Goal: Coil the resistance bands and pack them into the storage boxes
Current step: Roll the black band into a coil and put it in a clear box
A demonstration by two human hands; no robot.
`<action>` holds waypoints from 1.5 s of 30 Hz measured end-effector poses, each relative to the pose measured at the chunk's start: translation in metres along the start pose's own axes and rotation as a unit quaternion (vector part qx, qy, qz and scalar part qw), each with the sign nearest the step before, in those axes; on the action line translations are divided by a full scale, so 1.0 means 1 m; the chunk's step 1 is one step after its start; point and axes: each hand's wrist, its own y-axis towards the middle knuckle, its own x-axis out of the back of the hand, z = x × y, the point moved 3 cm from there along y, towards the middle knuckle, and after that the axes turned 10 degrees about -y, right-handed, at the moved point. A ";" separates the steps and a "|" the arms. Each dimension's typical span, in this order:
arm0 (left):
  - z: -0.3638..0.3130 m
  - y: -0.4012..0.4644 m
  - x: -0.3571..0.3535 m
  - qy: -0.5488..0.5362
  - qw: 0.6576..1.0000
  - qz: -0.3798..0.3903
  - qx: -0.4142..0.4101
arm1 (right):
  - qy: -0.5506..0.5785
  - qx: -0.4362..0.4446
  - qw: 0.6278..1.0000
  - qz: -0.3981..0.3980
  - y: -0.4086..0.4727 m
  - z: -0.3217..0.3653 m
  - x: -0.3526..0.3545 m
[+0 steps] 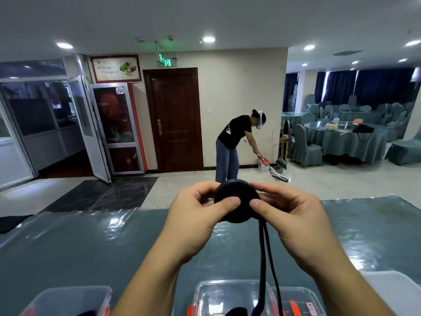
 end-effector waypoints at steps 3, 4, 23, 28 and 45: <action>0.009 -0.001 -0.002 -0.041 0.999 0.011 0.021 | -0.001 0.002 1.000 -0.011 -0.001 -0.002 0.003; 0.011 -0.001 -0.001 -0.044 0.998 0.032 0.036 | -0.014 0.001 1.000 0.002 -0.001 -0.001 0.004; 0.001 0.022 -0.002 -0.081 0.993 0.045 0.068 | 0.036 0.008 0.999 -0.033 0.007 0.000 0.002; 0.008 0.015 -0.007 -0.085 0.991 0.053 0.083 | 0.116 -0.023 0.992 -0.047 0.005 -0.003 0.002; -0.007 0.025 -0.003 -0.040 0.993 0.061 0.088 | 0.036 0.016 0.999 -0.023 0.017 0.004 0.011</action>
